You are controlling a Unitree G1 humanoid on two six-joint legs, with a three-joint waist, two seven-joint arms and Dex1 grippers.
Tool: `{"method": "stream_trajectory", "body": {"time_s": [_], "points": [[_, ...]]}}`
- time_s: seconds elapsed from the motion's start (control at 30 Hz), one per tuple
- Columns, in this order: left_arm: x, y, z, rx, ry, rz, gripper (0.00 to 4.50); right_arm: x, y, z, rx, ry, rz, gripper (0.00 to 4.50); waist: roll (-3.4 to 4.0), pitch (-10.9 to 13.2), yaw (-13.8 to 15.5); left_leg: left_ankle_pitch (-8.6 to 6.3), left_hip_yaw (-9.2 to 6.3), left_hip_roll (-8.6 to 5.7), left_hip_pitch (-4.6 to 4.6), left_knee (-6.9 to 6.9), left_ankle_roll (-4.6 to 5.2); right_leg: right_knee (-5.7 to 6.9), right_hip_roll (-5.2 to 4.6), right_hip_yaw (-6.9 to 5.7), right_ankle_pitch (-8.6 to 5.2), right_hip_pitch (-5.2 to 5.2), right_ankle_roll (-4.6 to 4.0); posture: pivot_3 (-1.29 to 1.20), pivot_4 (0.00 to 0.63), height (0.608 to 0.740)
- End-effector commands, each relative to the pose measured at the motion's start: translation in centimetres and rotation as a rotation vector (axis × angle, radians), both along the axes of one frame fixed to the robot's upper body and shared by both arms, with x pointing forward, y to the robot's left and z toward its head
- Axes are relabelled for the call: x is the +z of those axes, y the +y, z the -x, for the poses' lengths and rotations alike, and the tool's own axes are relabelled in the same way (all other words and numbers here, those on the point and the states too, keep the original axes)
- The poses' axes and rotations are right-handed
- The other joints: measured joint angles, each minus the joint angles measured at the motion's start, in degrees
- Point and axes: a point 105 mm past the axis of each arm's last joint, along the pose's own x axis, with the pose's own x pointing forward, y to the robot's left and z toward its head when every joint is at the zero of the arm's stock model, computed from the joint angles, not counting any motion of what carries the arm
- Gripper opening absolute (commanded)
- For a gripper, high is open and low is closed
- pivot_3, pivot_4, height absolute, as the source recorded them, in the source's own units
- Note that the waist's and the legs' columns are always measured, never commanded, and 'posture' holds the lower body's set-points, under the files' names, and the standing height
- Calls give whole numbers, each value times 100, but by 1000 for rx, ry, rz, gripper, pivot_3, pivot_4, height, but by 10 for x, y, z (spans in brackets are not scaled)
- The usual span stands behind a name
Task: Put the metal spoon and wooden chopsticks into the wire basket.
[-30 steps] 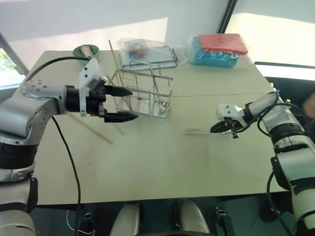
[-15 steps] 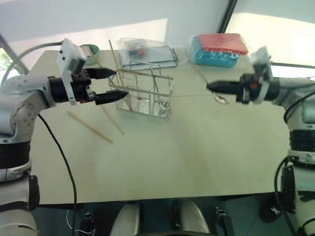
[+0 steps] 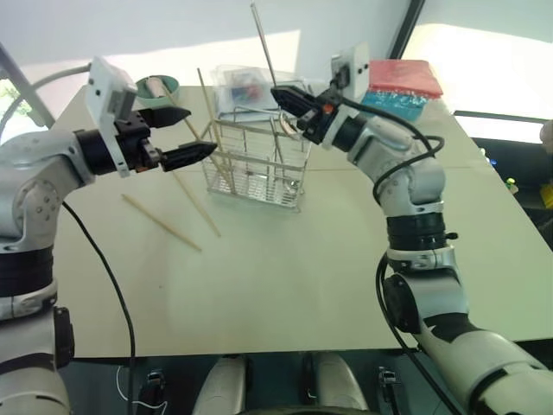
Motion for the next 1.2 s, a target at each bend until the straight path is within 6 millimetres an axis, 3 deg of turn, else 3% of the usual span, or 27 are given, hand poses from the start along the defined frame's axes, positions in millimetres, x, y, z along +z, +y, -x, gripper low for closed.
{"method": "stream_trajectory", "body": {"time_s": [0.03, 0.43, 0.53, 0.67, 0.7, 0.83, 0.97, 1.1, 1.2], "points": [[13, 1, 10, -3, -51, -7, 4500, -2, 4, 2, -4, -41, -13, 23, -1, 0, -21, 0, 0, 2, 1, -1, 1, 10, 2, 0, 0, 3, 0, 0, 150, 667], [20, 4, 13, 19, -65, -8, 4500, -24, 15, 5, -16, 29, -140, 23, 3, 2, -40, 7, -1, 17, 9, -6, -8, 23, 21, 2, -2, -6, -3, 0, 150, 667], [21, 4, 12, 18, -70, -3, 4500, -27, 10, 2, -39, 48, -161, 920, 1, 1, -24, 6, -1, 15, 9, -5, -8, 22, 19, 2, -2, -11, -3, 0, 150, 667], [22, 4, 10, 18, -72, 4, 4500, -23, 3, 3, -72, 24, -159, 3066, 2, 1, -24, 6, -2, 14, 9, -5, -7, 21, 18, 2, -2, -10, -3, 0, 150, 667], [22, 4, 9, 18, -74, 7, 4500, -21, -1, 4, -76, 15, -162, 3417, 3, 2, -25, 6, -1, 14, 9, -5, -7, 21, 18, 2, -2, -10, -3, 0, 150, 667], [22, 5, 7, 26, -76, 18, 4500, -11, -15, 7, -95, -10, -164, 3417, 1, 1, -30, 6, -1, 14, 9, -5, -7, 22, 18, 2, -2, -8, -3, 0, 150, 667], [24, 12, 6, 64, -84, 36, 4500, 11, -37, 19, -105, -69, -146, 3417, 1, 1, -15, 6, -1, 14, 8, -5, -7, 21, 18, 2, -2, -7, -3, 0, 150, 667], [34, 31, 3, 175, -93, 114, 4500, 32, -51, 49, 4, -163, -13, 3417, 5, 3, -13, 5, 0, 14, 6, -5, -5, 21, 17, 2, -2, 9, -3, 0, 150, 667], [44, 53, 4, 295, -98, 202, 4500, 31, -59, 80, 143, -195, 168, 3417, 3, 2, -9, 2, -1, 16, 7, -6, 0, 17, 18, -1, -2, 12, -2, 0, 150, 667]]}}
